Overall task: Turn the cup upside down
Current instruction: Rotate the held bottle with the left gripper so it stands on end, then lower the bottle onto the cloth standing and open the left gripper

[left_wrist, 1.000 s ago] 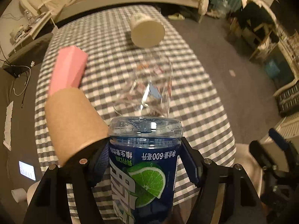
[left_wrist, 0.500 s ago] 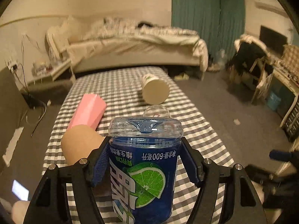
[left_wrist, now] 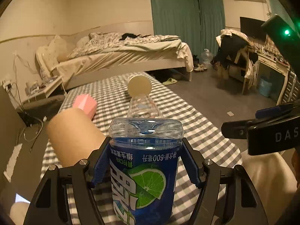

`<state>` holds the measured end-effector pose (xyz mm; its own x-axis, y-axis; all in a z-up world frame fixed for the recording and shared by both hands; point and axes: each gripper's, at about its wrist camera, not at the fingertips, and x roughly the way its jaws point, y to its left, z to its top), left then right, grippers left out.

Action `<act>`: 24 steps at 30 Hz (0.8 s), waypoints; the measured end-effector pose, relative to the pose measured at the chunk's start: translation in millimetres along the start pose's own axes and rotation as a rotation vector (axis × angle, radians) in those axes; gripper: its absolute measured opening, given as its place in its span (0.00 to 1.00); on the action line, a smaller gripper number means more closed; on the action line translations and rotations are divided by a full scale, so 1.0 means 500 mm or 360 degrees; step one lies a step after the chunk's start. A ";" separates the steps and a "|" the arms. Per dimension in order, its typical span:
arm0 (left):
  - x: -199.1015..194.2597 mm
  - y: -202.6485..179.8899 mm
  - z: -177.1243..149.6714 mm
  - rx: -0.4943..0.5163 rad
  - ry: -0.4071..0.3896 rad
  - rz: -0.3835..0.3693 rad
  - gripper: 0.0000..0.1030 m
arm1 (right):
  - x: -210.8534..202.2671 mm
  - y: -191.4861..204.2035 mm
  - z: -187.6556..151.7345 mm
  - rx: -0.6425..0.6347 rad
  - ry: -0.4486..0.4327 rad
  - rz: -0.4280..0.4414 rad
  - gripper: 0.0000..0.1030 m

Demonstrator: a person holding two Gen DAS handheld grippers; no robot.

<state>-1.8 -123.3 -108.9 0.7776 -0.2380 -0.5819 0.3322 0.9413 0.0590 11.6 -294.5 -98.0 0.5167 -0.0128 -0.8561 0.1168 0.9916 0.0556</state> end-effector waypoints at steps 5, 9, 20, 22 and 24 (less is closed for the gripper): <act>-0.002 0.013 0.000 -0.0064 0.0012 -0.0028 0.70 | -0.006 0.009 -0.005 -0.0014 -0.0002 -0.0003 0.96; 0.009 0.024 0.010 -0.0116 0.0002 -0.0041 0.70 | -0.009 0.010 -0.007 -0.0022 -0.0004 -0.0007 0.96; 0.045 0.043 0.014 -0.0270 -0.0171 0.0024 0.71 | 0.008 0.005 -0.019 -0.0029 0.0037 -0.0035 0.96; 0.036 0.035 0.010 -0.0227 -0.0178 0.0021 0.71 | 0.012 0.004 -0.017 -0.0029 0.0047 -0.0043 0.96; 0.028 0.034 0.011 -0.0201 -0.0155 0.0007 0.71 | 0.016 0.000 -0.014 -0.0028 0.0053 -0.0050 0.96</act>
<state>17.7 -111.9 -111.5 0.8289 -0.2502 -0.5003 0.2638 0.9635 -0.0448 9.6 -293.5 -108.3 0.4843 -0.0400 -0.8740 0.1174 0.9929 0.0195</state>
